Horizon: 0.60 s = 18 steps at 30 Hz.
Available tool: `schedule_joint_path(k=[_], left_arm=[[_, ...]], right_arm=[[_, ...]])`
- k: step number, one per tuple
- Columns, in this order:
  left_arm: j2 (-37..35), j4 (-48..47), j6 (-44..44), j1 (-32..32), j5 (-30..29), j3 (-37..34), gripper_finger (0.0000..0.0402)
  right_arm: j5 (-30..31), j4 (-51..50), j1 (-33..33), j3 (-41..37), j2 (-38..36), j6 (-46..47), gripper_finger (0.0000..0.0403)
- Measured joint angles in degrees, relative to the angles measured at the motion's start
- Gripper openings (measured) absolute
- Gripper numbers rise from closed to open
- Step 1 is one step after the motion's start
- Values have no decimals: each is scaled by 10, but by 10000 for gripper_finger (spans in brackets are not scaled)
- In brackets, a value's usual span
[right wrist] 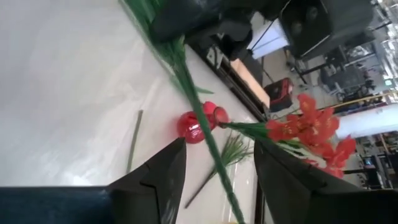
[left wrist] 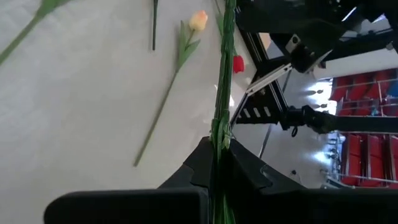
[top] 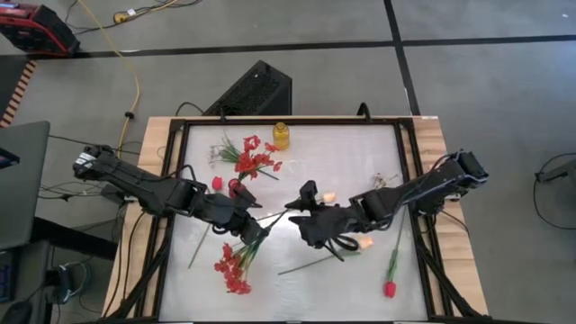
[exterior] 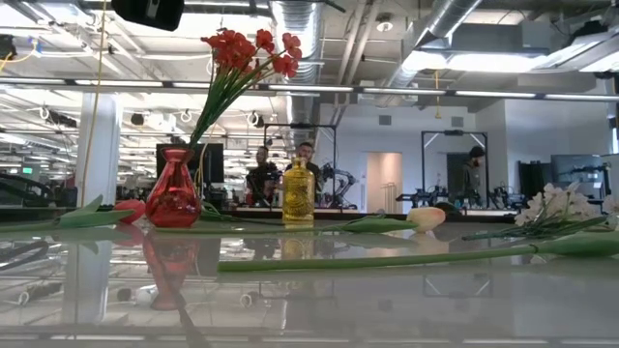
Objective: Sort flowers into vase by color
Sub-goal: Put the red flowers into the red flower vase
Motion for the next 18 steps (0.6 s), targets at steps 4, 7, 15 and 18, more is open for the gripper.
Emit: schedule_joint_path(k=[4, 7, 15, 18], left_arm=[[0, 1, 2, 0, -2, 0, 11], [0, 3, 11, 0, 0, 0, 11], [0, 1, 40, 0, 4, 0, 12], [0, -1, 61, -1, -18, 0, 22]], right_arm=[[-10, -37, -9, 0, 1, 0, 203], [-8, -36, -11, 0, 9, 1, 191], [7, -21, -6, 0, 21, 0, 116], [8, -14, -2, 1, 19, 11, 67]])
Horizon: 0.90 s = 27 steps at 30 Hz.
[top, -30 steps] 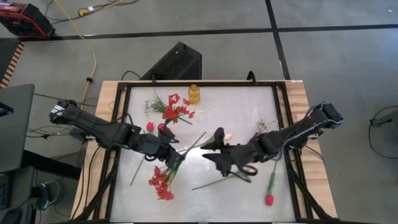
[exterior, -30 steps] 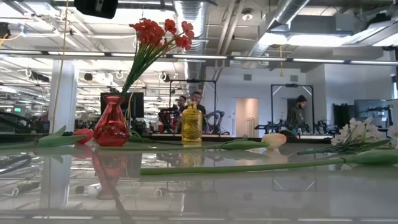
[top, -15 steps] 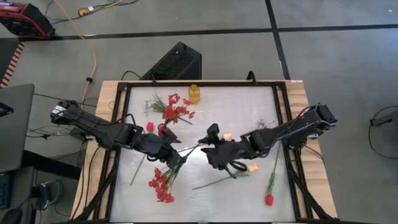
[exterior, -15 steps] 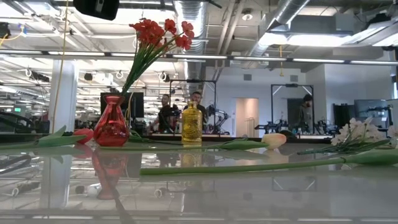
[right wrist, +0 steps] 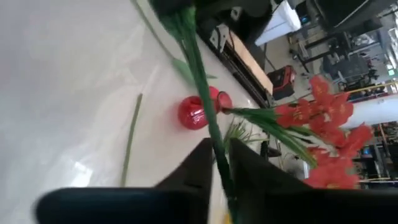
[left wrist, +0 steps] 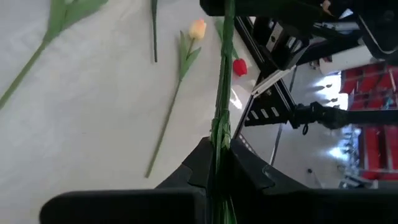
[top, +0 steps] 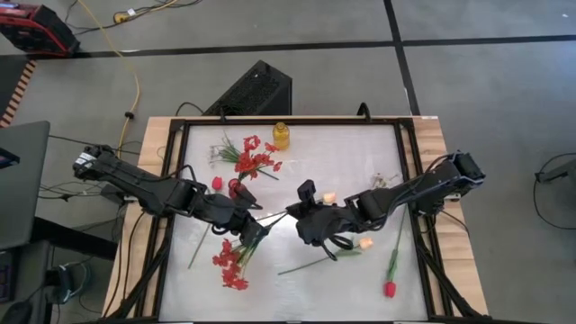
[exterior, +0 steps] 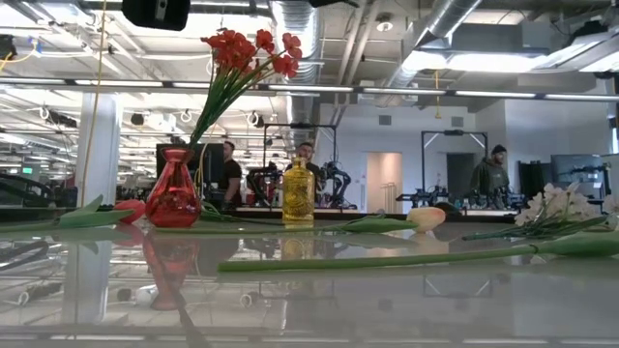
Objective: Sort flowers into vase by color
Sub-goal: Put the red flowers into the red flower vase
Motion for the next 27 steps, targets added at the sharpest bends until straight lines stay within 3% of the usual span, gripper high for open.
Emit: schedule_joint_path(k=[2, 8, 16, 21, 27], left_arm=[[0, -1, 21, 0, -3, 0, 37], [-2, 4, 74, 1, -25, 0, 105], [-46, 104, 268, 13, -79, 0, 183], [-93, 110, 381, 12, -154, 0, 198], [-154, 124, 536, 12, -247, 1, 194]], right_arm=[[-2, -9, 4, -1, 0, 25, 32], [-45, -40, 5, -1, 0, 103, 30], [-221, -84, -26, -1, -10, 208, 30], [-308, -102, -49, -1, -44, 234, 30], [-391, -76, -81, -1, -154, 271, 30]])
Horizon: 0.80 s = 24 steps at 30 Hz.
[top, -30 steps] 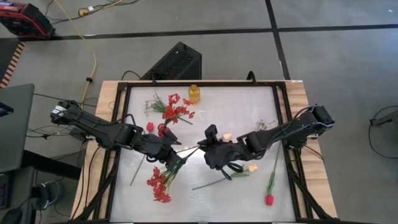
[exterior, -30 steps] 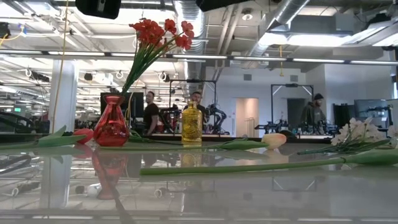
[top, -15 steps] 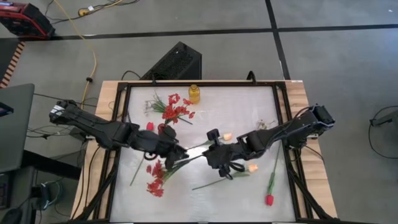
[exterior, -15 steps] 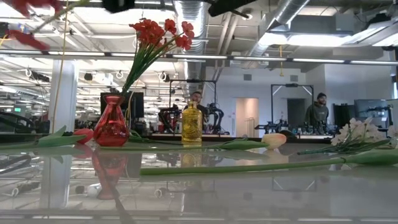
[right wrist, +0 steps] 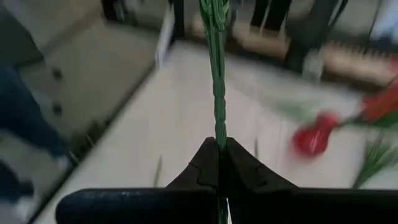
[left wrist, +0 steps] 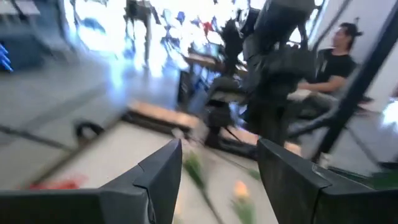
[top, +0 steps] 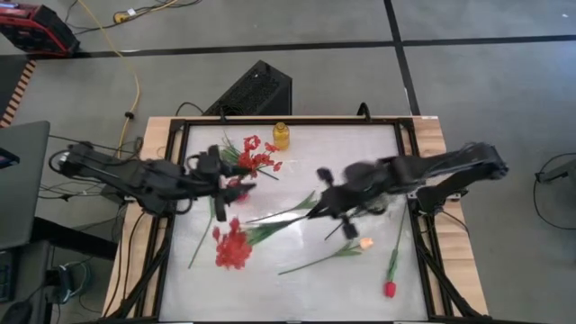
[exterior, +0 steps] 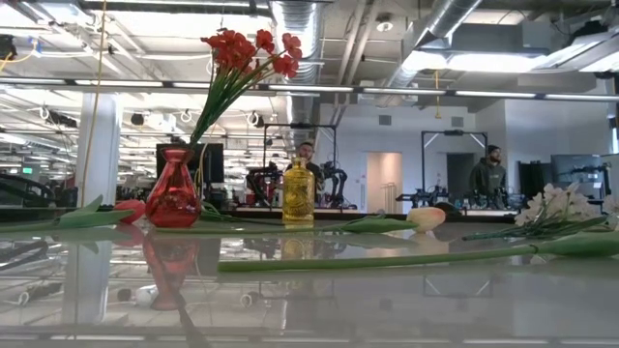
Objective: Sort flowers into vase by color
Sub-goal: Put the red flowers into the red flower vase
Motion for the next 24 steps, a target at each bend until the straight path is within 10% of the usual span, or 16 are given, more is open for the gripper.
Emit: schedule_joint_path(k=[6, 11, 17, 24], left_arm=[[-1, 16, 63, -2, -36, 0, 190], [59, 166, 126, -2, 31, 0, 190], [111, 360, 215, -1, 43, -1, 190], [116, 372, 176, 10, 61, -1, 190]], right_arm=[[-37, 239, -10, -41, -79, 24, 30], [62, 435, -10, -83, -57, 106, 30], [121, 476, -1, -85, -4, 135, 30], [136, 476, -2, -84, 32, 170, 30]])
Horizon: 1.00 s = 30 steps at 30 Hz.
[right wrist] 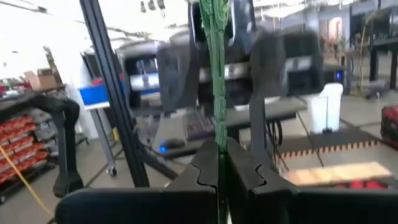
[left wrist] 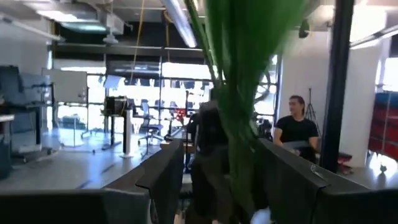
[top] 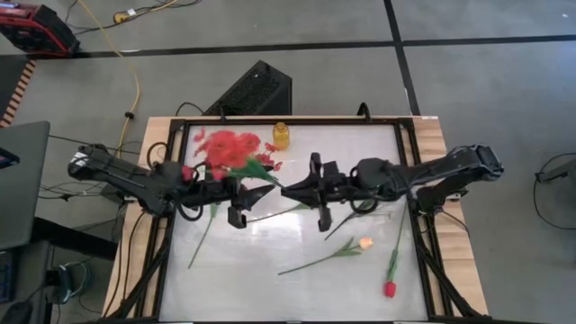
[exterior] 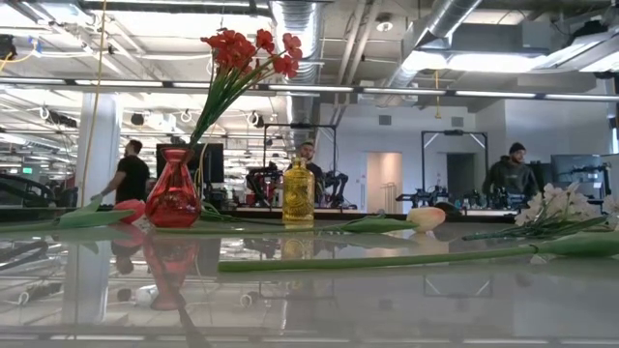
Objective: Sort flowers into vase by color
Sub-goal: Put the red flowers into the red flower vase
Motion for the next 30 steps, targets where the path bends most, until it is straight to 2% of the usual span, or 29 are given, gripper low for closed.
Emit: schedule_joint_path(k=[8, 11, 13, 15, 16, 21, 25, 27, 30], left_arm=[[0, 4, -14, 1, 5, 0, 182], [0, 4, -14, -1, -20, 0, 144], [0, 0, -14, -2, -33, 0, 96], [0, -4, -15, -5, -37, 0, 35], [0, -3, -20, -6, -37, 0, 19], [-20, -29, -31, -7, -60, 0, 6], [-78, -175, -38, -16, -126, 23, 5], [-109, -285, -58, -31, -189, 39, 5], [-150, -451, -134, -55, -267, 51, 5]], right_arm=[[12, -11, 1, 1, 21, 26, 30], [14, -10, 0, 1, 19, 26, 30], [17, -11, 0, 1, 18, 27, 35], [17, -11, 0, 1, 19, 27, 63], [17, -10, 0, 1, 19, 27, 84], [8, -36, -6, 1, 9, 46, 202], [-11, -96, -10, 1, -25, 46, 280], [-21, -136, -7, 1, -46, 46, 303], [-24, -202, -1, 1, -75, 46, 322]])
